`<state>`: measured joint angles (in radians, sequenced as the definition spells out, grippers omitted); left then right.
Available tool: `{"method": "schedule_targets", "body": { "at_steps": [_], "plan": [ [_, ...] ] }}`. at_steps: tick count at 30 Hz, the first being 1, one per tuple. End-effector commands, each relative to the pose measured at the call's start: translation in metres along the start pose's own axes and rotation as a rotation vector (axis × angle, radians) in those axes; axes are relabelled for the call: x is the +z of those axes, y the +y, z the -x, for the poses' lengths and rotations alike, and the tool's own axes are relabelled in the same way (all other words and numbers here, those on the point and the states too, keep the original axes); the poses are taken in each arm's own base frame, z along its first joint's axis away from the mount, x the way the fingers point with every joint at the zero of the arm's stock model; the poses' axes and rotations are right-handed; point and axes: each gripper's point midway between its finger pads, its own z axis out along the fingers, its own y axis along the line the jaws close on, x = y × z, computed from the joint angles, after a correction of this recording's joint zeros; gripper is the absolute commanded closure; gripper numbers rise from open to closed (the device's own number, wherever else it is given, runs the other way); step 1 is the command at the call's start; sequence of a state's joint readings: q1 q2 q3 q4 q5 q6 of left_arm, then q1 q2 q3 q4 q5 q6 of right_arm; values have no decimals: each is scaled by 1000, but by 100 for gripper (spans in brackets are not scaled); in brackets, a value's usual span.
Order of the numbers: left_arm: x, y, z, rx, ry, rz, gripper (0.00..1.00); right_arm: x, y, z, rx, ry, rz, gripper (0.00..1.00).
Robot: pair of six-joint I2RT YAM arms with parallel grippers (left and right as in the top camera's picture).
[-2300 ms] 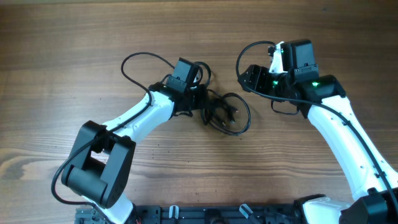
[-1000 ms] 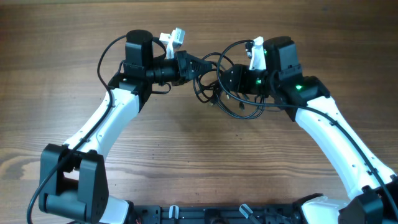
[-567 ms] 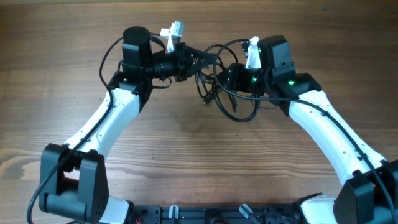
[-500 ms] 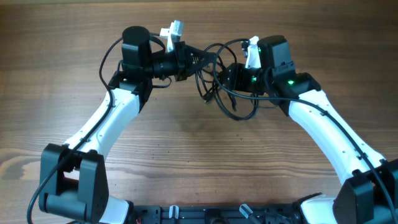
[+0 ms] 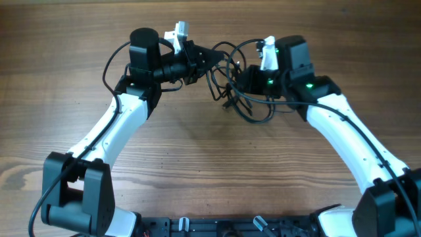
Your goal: Untangle cables
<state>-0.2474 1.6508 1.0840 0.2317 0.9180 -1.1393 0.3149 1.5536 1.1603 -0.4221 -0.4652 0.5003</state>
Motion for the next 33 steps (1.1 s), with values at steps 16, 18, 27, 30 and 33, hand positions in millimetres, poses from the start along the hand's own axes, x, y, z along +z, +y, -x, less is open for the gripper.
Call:
{"method": "schedule_targets", "body": {
  "at_steps": [16, 18, 27, 30, 33],
  "plan": [
    [-48, 119, 25, -232, -359, 574, 94, -138, 39, 39, -54, -219, 249, 96],
    [-49, 121, 22, -243, -352, 586, 92, -140, 35, 42, -49, -232, 238, 96],
    [-52, 128, 15, 13, -241, 659, 73, -100, 15, 30, -2, -119, 193, 95],
    [-55, 134, 13, 199, -167, 709, 61, -85, 2, 28, 28, -91, 160, 91],
    [-61, 138, 13, 302, -123, 739, 49, -76, -5, 26, 49, -66, 150, 85]
  ]
}}
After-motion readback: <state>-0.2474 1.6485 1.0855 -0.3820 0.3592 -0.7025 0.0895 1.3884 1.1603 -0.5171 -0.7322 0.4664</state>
